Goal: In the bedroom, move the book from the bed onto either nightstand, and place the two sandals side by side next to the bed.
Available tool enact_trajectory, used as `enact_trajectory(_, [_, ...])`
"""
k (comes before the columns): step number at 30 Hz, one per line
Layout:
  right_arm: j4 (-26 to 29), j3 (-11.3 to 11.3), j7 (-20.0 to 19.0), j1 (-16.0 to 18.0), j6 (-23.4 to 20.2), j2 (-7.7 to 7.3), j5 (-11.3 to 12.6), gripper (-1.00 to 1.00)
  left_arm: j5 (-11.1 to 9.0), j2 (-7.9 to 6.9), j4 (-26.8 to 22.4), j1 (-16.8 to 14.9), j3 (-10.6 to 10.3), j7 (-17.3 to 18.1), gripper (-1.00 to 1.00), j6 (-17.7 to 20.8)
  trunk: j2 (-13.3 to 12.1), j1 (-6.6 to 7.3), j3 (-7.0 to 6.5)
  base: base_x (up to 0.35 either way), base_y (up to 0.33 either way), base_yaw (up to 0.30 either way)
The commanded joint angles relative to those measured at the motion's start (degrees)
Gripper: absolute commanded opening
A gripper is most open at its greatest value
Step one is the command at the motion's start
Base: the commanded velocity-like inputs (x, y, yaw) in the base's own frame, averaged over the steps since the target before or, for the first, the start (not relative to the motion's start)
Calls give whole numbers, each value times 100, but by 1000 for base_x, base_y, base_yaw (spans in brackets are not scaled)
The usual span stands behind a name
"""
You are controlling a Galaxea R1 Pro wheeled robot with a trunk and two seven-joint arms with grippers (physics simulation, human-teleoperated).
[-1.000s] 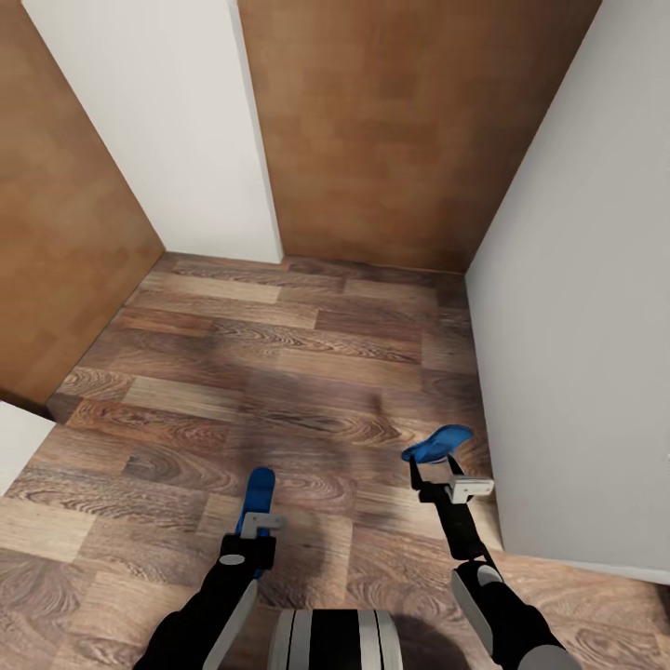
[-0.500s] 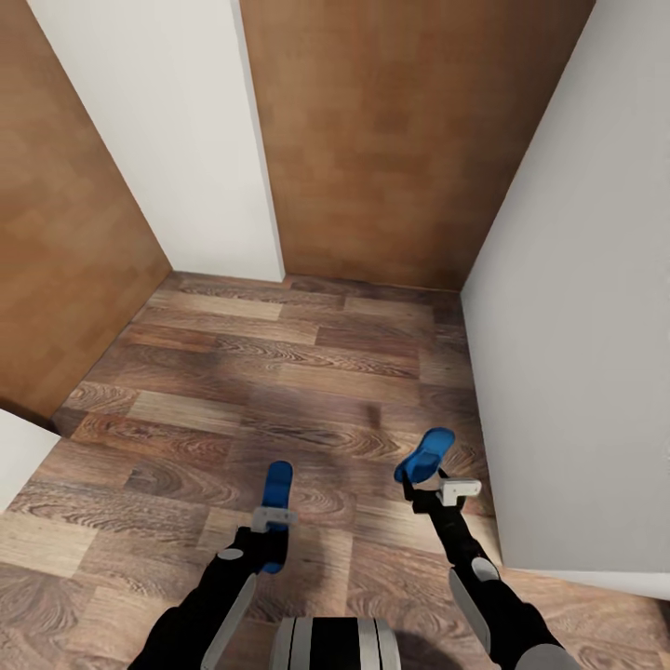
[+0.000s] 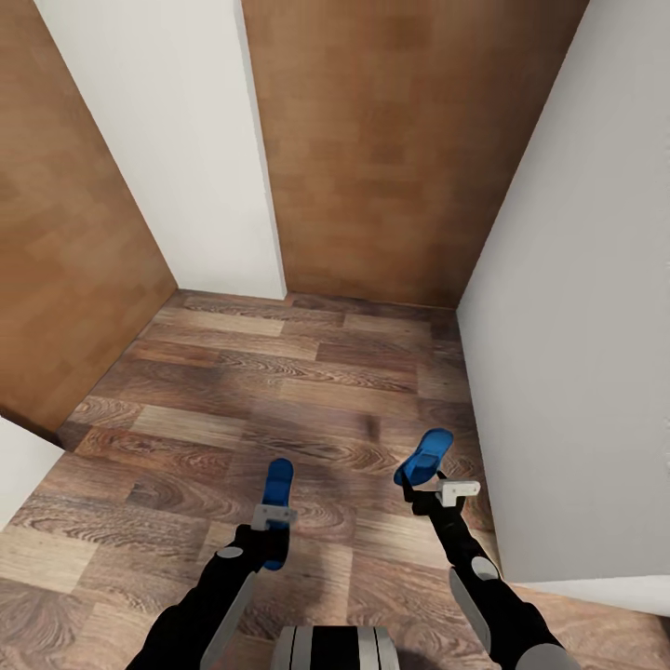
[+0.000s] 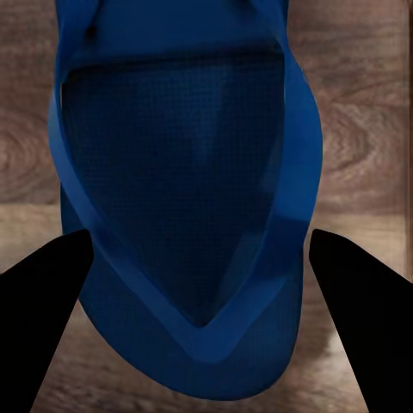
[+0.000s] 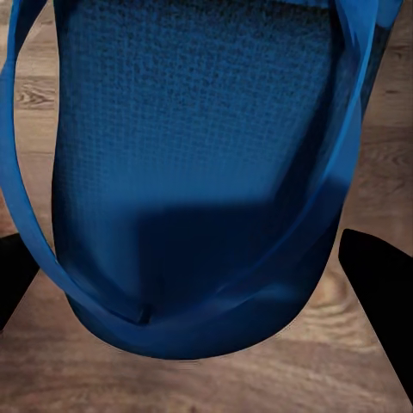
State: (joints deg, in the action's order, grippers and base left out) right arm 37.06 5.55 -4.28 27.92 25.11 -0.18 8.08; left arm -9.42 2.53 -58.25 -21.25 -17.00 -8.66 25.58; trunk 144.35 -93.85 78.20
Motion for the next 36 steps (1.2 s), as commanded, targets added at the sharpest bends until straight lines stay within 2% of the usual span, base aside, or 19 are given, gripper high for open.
enact_trajectory(1, [-12,8,-38,3,20,-1,61,-100,-60,-1,6,-2,-18,-50,-100,18,0,3,-19,0,0,0])
enact_trajectory(25, [-106,8,-30,3,29,0,65,-100,-60,10,24,23,-31,-48,-100,-17,-32,65,-551,0,0,0])
enact_trajectory(36, [-111,8,-34,3,29,17,70,-100,-60,19,24,32,-31,-43,-100,-176,-47,93,-795,0,0,0])
